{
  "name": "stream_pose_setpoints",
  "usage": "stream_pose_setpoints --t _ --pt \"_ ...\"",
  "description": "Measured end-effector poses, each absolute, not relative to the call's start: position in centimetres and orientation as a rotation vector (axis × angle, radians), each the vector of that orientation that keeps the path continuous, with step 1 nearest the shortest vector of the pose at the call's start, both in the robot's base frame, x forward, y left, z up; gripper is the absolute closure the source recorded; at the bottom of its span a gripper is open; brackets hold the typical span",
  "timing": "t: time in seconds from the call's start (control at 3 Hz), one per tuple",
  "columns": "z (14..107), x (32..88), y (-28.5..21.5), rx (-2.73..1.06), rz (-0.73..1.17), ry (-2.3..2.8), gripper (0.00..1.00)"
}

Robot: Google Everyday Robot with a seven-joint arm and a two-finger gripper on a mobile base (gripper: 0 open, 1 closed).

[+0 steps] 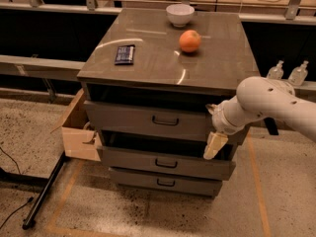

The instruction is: Open top drawer

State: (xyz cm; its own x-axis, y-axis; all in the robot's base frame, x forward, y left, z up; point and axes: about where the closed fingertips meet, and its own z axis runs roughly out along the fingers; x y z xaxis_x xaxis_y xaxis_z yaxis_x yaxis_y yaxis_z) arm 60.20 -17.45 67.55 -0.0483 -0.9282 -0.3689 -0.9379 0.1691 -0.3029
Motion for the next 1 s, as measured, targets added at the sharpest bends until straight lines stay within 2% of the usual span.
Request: stream_pose_setpoints --t 0.33,1.0 --pt "67.2 60.7 -17.3 -1.777 0.038 1.977 0.15" --pt "67.3 59.4 -18.2 -1.822 0.069 2.005 0.62"
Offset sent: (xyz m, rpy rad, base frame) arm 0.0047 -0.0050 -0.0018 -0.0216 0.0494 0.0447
